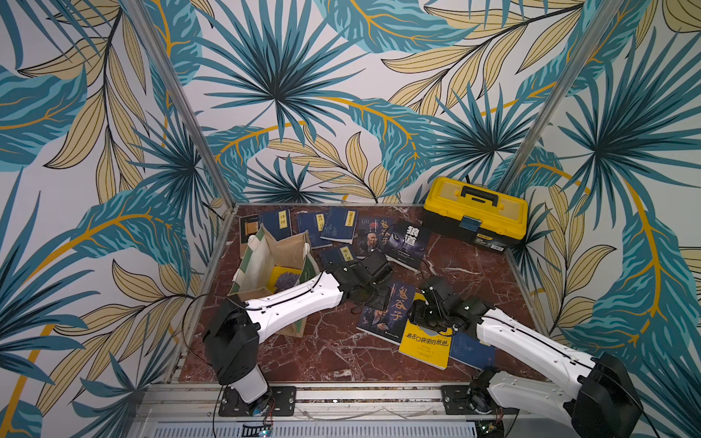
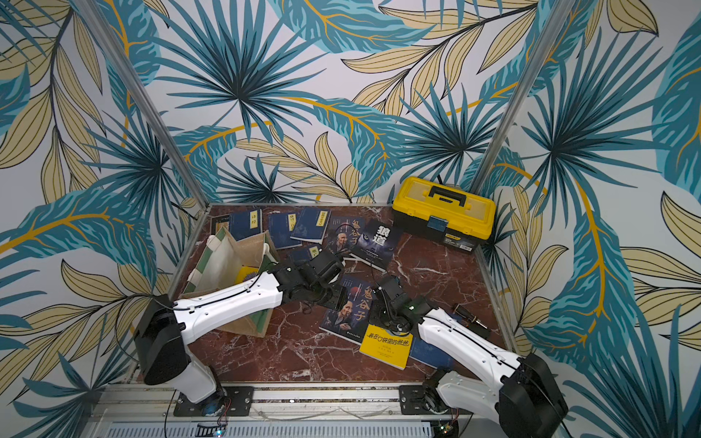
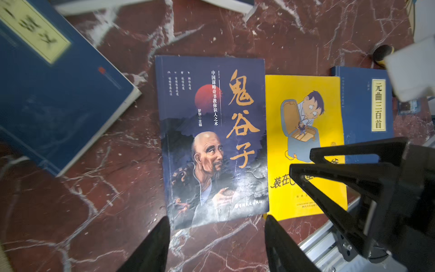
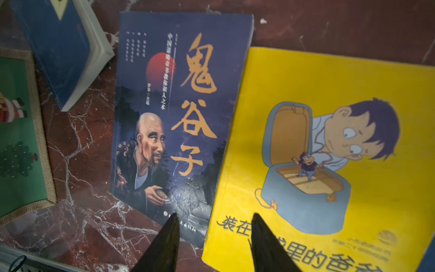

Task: Put the books into the canvas bag
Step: Pick up the book from the center of the board.

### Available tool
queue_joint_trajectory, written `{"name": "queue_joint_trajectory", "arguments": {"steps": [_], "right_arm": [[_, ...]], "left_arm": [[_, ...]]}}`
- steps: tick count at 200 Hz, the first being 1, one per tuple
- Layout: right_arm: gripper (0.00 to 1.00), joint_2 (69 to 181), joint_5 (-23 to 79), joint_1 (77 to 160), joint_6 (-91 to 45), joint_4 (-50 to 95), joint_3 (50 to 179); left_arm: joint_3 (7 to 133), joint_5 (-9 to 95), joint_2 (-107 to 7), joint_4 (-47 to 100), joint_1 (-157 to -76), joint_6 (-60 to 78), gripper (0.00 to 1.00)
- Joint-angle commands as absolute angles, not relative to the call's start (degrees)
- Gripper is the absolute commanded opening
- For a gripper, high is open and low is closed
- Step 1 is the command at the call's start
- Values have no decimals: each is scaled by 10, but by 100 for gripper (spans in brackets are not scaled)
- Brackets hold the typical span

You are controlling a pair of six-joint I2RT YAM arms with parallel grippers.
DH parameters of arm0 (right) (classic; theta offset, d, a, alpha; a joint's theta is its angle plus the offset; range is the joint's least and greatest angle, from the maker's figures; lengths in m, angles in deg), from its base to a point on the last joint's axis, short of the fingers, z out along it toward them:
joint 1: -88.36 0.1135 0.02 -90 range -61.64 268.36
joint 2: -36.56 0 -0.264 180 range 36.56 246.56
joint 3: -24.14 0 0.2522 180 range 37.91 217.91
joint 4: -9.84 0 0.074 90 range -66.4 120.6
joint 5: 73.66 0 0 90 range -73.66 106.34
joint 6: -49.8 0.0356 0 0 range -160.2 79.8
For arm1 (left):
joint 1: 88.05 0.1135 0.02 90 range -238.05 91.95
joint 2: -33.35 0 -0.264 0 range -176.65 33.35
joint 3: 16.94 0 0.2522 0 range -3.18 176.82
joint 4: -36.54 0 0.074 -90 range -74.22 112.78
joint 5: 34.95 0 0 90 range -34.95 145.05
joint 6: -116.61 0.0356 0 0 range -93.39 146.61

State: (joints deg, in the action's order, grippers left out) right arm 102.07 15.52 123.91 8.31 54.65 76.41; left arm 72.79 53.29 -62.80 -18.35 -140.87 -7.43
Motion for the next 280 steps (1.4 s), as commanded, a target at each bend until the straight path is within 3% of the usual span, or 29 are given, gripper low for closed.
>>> {"name": "queue_joint_trajectory", "arguments": {"steps": [1, 62, 181, 224, 280], "right_arm": [[52, 1046, 168, 1238, 103, 486, 754], [53, 1144, 176, 1237, 87, 482, 785], [46, 1210, 186, 1237, 69, 458, 785], [46, 1224, 189, 1236, 67, 451, 776], [46, 1253, 211, 1237, 65, 440, 782]], "left_arm": [[704, 506, -649, -120, -1406, -89, 66], [637, 428, -676, -38, -1354, -125, 67], [522, 311, -692, 108, -1306, -156, 66], [488, 193, -673, 239, -1297, -201, 60], [515, 127, -628, 245, -1298, -223, 50]]}}
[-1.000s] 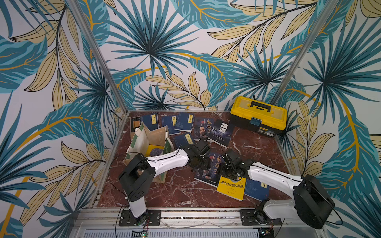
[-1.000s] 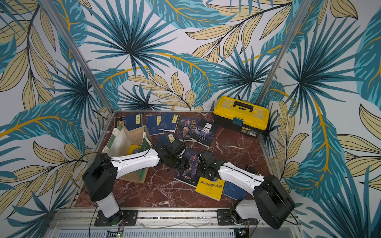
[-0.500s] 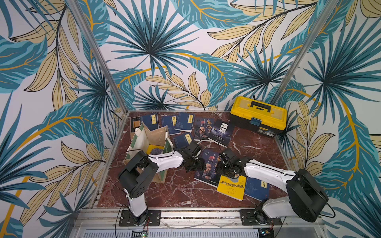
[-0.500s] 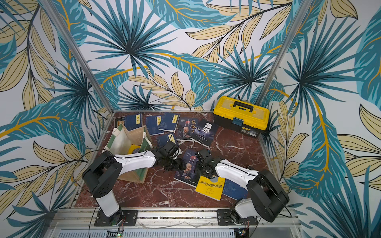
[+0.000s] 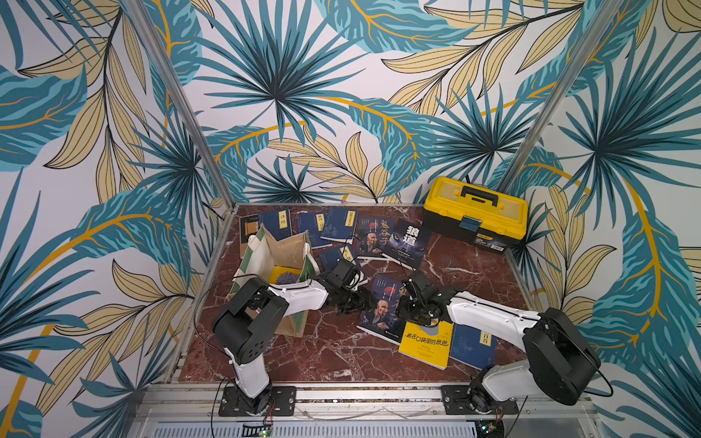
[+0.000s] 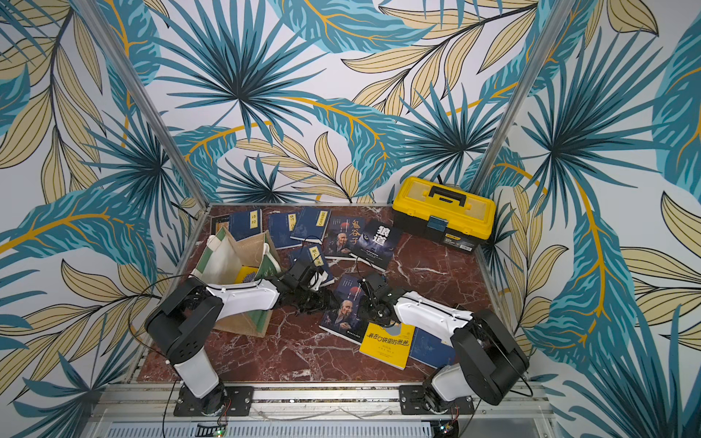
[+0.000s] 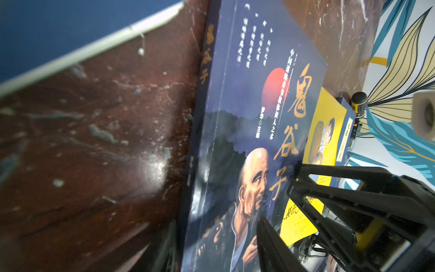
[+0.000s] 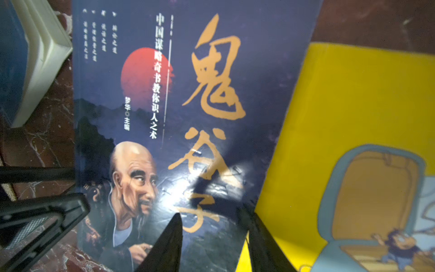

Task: Put the books into the canvas bag
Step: Pick up the book from the center of the board.

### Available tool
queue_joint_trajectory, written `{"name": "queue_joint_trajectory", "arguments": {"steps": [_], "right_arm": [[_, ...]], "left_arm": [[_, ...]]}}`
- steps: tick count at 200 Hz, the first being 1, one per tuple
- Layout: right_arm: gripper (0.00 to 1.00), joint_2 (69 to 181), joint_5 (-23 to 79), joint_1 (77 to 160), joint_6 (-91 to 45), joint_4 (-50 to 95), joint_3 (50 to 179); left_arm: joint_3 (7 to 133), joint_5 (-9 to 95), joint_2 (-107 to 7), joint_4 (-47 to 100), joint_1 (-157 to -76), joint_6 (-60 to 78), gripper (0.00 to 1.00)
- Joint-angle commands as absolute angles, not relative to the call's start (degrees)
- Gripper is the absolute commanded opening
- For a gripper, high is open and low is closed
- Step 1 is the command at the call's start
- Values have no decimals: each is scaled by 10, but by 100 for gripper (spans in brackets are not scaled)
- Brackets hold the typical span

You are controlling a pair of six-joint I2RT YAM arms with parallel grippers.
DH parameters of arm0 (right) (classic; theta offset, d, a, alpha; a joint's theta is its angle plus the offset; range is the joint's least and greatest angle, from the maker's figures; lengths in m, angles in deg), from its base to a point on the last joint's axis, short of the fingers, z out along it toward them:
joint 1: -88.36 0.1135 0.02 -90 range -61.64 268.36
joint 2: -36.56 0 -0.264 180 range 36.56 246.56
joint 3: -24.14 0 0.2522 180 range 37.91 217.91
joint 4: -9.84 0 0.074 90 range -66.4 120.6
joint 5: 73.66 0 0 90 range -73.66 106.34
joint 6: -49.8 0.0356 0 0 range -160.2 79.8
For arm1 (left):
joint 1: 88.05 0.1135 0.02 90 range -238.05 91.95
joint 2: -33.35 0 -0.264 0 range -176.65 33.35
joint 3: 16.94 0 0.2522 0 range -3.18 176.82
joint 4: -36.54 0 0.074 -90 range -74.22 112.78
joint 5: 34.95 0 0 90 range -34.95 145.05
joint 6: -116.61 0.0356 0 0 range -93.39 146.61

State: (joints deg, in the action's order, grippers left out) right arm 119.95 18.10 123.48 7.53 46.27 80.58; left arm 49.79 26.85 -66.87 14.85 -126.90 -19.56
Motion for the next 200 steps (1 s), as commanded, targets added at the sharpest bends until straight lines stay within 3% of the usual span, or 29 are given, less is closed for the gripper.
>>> {"name": "queue_joint_trajectory", "arguments": {"steps": [1, 49, 75, 129, 200], "right_arm": [[46, 1253, 212, 1237, 65, 439, 782], [45, 1266, 224, 1236, 57, 439, 791], [45, 1262, 223, 1236, 49, 450, 796], [50, 1181, 193, 1237, 34, 492, 808], [58, 944, 145, 1237, -19, 487, 841]], "left_arm": [[516, 126, -628, 245, -1297, -224, 50], [525, 126, -634, 247, -1300, -240, 37], [521, 131, -647, 246, -1301, -247, 21], [536, 181, -602, 161, -1301, -207, 0], [701, 329, -469, -152, -1300, -27, 0]]}}
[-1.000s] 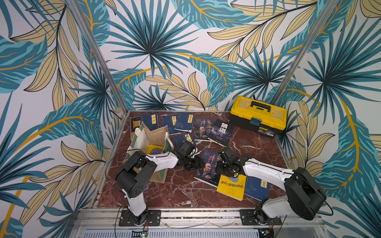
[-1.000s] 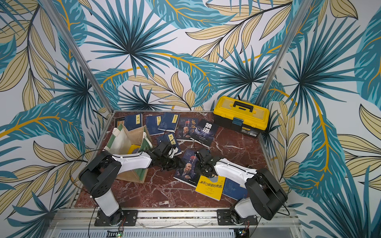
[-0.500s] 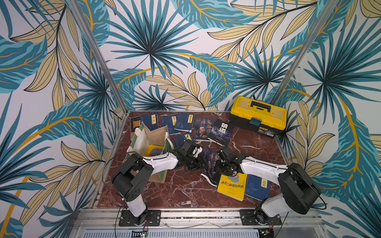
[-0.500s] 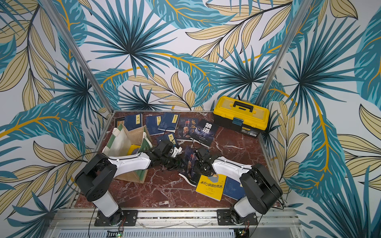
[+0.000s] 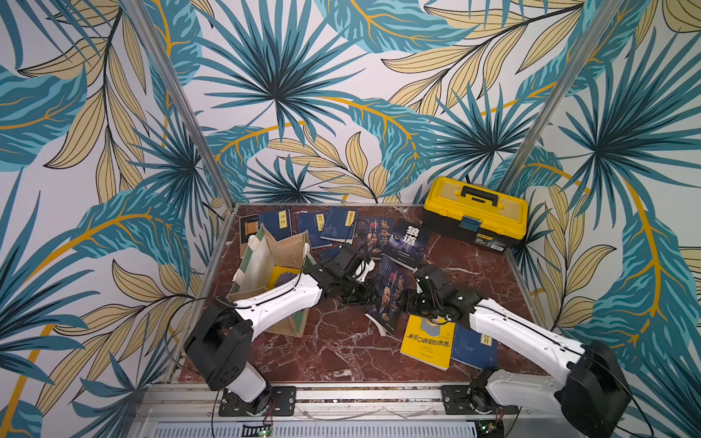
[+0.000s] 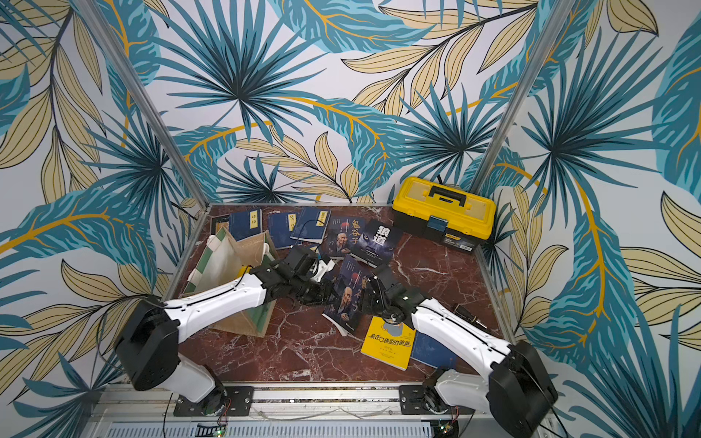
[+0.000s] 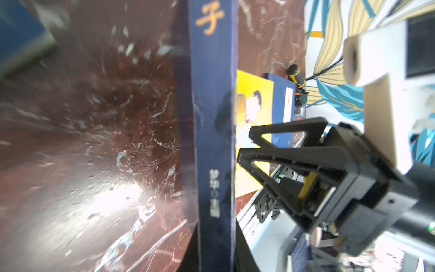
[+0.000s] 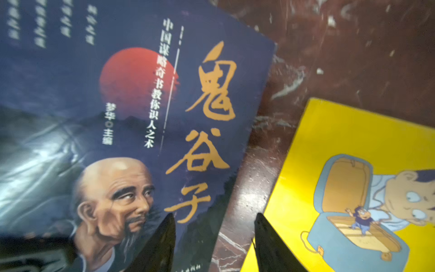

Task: Put the books into the canvas bag
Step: Pick up the book from the center of the board, then place the book in the canvas bag.

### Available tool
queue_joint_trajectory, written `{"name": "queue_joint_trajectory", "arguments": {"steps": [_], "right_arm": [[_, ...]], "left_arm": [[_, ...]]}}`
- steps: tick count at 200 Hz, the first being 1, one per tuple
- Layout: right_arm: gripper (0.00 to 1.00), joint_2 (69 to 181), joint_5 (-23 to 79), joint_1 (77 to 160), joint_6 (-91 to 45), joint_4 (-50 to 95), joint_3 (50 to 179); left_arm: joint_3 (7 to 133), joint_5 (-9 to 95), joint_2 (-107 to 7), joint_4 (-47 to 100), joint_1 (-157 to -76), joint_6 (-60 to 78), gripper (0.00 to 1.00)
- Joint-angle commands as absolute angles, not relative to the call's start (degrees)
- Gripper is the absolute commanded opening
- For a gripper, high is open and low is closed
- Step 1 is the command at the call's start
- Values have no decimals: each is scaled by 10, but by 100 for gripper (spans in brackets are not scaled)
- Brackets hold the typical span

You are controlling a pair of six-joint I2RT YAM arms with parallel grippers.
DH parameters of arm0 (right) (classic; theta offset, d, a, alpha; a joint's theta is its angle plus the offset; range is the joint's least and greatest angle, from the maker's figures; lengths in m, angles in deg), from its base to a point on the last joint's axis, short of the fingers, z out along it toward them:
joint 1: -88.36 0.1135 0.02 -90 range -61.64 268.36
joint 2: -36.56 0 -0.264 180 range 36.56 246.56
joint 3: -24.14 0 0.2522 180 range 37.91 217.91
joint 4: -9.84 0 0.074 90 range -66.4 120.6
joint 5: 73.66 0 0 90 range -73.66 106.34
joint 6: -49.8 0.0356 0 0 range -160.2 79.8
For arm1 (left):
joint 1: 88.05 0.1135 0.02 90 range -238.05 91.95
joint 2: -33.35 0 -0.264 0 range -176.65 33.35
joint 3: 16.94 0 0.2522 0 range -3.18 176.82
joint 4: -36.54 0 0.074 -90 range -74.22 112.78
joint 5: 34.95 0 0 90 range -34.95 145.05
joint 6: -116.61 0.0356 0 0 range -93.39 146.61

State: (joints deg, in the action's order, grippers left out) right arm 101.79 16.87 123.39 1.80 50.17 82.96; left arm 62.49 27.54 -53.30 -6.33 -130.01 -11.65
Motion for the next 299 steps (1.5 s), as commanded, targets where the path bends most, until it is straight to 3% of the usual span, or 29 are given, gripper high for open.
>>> {"name": "queue_joint_trajectory", "arguments": {"steps": [1, 40, 68, 95, 131, 185, 212, 299], "right_arm": [[58, 940, 145, 1237, -19, 485, 841], [75, 843, 176, 1237, -47, 370, 840], [81, 857, 218, 1236, -30, 270, 852], [81, 935, 260, 1237, -7, 266, 913], [75, 1071, 297, 1247, 33, 341, 1036], [73, 1251, 251, 1336, 10, 420, 1214], [66, 1328, 227, 1375, 19, 425, 1285], [64, 1501, 201, 1412, -13, 542, 1478]], "left_arm": [[703, 331, -466, -153, -1300, -26, 0], [733, 385, -353, -154, -1298, 30, 0], [753, 397, -294, -143, -1294, 59, 0], [802, 447, -261, -190, -1291, 81, 0], [887, 636, -234, -312, -1291, 125, 0], [887, 833, -137, -330, -1290, 165, 0], [897, 877, -128, -363, -1290, 192, 0], [903, 888, -190, -410, -1290, 240, 0]]}}
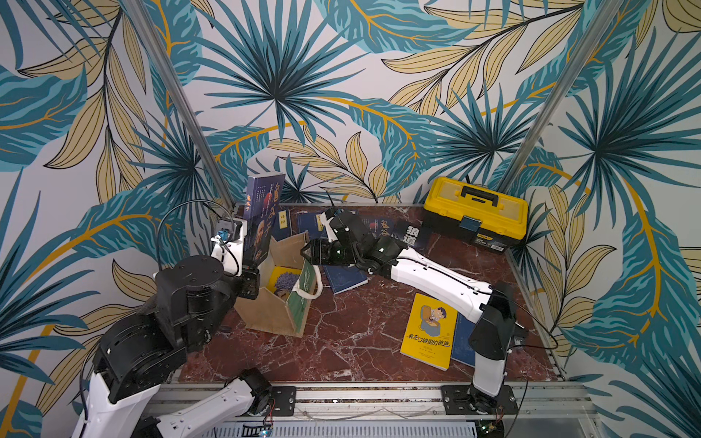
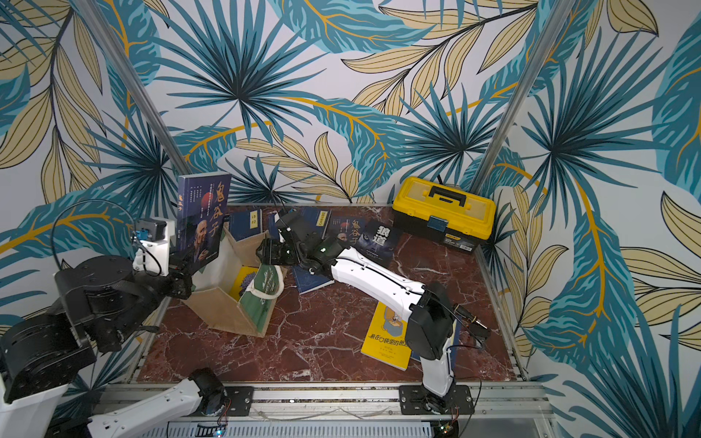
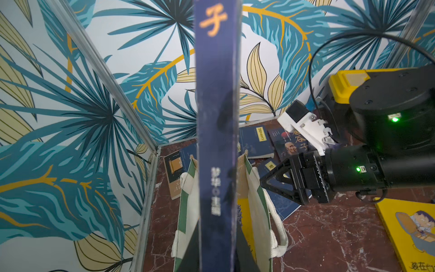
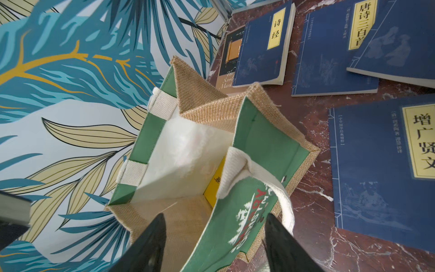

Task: Put the books into the canvas bag
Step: Place the book in the canvas bag.

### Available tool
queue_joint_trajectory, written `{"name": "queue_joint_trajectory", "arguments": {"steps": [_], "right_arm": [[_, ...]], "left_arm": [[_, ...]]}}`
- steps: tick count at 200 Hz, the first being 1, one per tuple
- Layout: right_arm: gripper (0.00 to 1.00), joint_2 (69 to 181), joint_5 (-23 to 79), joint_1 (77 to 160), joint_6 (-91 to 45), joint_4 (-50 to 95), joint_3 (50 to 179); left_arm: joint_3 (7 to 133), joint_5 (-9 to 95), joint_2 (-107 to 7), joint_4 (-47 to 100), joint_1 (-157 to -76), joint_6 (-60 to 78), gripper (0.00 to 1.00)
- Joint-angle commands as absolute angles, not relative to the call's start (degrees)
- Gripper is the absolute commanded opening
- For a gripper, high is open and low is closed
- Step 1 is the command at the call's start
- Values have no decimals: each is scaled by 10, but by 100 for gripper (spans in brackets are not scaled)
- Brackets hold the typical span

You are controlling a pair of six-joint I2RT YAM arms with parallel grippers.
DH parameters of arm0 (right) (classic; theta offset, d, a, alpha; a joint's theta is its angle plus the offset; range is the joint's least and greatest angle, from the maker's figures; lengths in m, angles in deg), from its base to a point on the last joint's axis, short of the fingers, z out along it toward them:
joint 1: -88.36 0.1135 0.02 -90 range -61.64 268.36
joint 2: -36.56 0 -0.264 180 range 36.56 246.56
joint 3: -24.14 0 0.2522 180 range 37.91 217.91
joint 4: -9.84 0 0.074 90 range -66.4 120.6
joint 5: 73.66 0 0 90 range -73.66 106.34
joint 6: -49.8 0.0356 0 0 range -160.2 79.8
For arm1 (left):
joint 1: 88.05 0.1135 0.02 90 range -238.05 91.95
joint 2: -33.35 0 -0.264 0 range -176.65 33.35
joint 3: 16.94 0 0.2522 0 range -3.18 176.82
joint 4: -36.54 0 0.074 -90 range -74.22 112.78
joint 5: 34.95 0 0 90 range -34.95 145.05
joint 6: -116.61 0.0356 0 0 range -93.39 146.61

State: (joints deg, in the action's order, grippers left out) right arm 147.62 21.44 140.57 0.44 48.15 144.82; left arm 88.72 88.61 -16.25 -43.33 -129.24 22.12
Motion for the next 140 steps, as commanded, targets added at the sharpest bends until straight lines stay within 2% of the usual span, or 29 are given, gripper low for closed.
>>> {"name": "queue_joint_trajectory", "arguments": {"steps": [1, 31, 85, 121, 140], "right_arm": [[64, 1502, 201, 1412, -13, 543, 1478], [58, 1512, 200, 1412, -8, 551, 1480], [35, 1513, 200, 1412, -16, 565, 1483], [18, 1511, 196, 1412, -21, 569, 1483], [14, 1510, 189, 1412, -24, 574, 1483]], "left_arm": [[903, 887, -191, -410, -1290, 240, 0], [903, 837, -233, -413, -1276, 246, 0], [871, 720, -249, -439, -1198, 203, 0], [852, 699, -244, -485, -1169, 175, 0], [838, 687, -241, -501, -1159, 165, 0]]}}
